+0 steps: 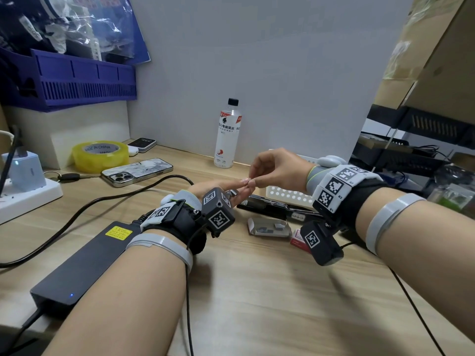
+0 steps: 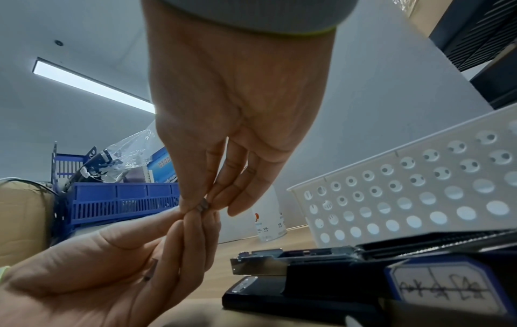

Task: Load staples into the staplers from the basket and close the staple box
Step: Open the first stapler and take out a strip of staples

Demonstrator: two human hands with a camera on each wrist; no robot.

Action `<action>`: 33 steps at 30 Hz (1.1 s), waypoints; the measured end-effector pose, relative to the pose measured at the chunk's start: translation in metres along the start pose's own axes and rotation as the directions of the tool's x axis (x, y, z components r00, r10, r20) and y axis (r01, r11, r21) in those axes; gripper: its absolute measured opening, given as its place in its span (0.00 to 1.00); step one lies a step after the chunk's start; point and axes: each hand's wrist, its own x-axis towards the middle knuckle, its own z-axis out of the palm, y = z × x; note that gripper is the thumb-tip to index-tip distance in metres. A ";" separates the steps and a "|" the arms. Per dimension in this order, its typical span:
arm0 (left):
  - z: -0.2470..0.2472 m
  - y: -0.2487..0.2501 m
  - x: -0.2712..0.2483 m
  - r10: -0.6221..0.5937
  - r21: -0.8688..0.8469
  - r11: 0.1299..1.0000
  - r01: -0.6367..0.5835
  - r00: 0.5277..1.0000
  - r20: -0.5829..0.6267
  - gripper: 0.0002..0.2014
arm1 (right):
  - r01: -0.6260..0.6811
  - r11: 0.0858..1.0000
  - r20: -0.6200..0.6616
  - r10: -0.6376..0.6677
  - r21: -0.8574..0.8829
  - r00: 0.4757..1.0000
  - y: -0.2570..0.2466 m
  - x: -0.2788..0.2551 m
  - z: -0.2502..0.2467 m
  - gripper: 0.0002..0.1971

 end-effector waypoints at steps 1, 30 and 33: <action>0.001 -0.001 0.000 0.019 0.033 0.999 -0.019 1.000 -0.013 0.10 | -0.005 1.000 0.004 0.005 0.025 1.000 0.001 -0.001 0.000 0.10; 0.004 -0.002 0.001 0.222 0.132 0.973 -0.189 0.921 -0.319 0.06 | -0.188 0.866 0.024 0.225 -0.464 0.974 0.014 -0.005 0.011 0.06; 0.005 -0.003 0.000 0.231 0.129 0.971 -0.200 0.921 -0.313 0.06 | -0.189 0.869 0.019 0.222 -0.458 0.975 0.014 -0.004 0.012 0.06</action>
